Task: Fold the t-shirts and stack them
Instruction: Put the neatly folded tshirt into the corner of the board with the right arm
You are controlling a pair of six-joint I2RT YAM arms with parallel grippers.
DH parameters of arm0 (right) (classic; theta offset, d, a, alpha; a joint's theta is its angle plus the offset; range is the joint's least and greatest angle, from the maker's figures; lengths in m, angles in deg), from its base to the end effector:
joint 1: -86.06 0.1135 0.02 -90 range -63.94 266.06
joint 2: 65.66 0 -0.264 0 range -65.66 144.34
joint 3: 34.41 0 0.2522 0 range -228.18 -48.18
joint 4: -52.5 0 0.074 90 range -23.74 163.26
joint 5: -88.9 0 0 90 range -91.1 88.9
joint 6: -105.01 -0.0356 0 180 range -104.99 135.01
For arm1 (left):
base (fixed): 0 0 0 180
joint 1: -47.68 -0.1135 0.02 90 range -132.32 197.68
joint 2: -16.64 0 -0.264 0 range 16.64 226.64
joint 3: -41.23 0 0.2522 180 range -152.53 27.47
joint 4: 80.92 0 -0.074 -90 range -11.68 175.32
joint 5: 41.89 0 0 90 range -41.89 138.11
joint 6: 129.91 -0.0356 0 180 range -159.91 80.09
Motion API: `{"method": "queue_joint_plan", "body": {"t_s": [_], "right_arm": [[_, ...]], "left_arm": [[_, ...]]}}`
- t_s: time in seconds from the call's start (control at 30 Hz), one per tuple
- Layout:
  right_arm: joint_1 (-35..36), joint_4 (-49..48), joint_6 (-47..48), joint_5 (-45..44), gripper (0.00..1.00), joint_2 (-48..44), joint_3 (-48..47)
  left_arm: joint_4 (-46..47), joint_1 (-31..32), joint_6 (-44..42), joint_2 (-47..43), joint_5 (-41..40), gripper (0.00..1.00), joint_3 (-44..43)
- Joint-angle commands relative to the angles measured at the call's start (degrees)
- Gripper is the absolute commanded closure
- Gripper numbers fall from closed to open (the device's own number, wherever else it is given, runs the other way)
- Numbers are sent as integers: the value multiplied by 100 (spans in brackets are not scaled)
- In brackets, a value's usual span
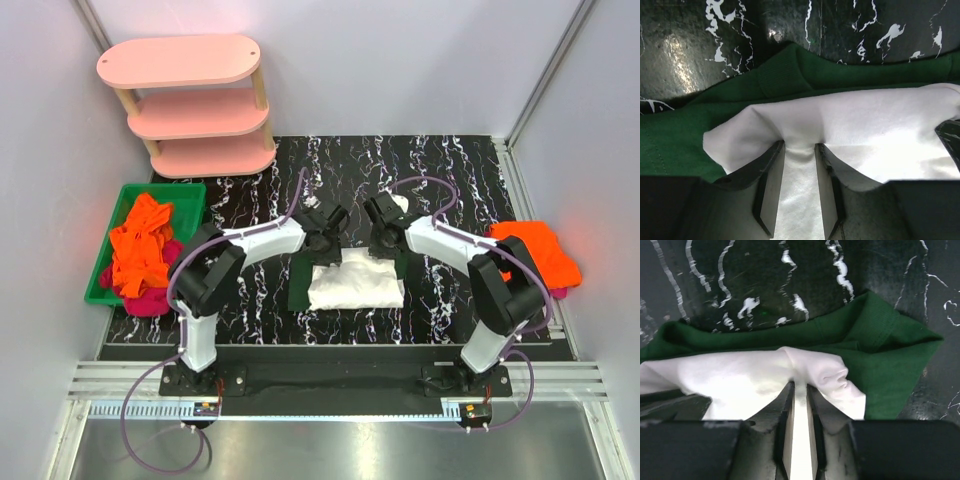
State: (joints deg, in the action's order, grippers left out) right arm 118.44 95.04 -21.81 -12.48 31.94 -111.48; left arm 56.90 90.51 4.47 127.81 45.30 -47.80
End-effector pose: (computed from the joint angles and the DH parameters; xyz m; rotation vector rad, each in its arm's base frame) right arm 0.2913 0.1764 0.1896 0.1653 2.6366 0.1425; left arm 0.2919 -0.2682 0.1659 -0.0527 2.7578 -0.3846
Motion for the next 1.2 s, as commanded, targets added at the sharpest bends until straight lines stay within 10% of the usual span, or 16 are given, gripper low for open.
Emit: {"method": "queue_joint_plan", "body": {"t_s": [0.0, 0.3, 0.57, 1.17], "right_arm": [[-389, -3, -132, -260, 75, 232, 161], [-522, -214, 272, -207, 71, 76, 100], [-522, 57, -79, -620, 41, -1409, 91], [-267, 524, -1214, -348, 34, -2421, 1716]], "left_arm": [[30, -231, -61, 343, 105, 61, 20], [100, -337, -237, 45, 105, 60, 126], [311, -284, -377, -860, 122, 56, 179], [373, -205, -386, -1151, 448, 56, 592]]}}
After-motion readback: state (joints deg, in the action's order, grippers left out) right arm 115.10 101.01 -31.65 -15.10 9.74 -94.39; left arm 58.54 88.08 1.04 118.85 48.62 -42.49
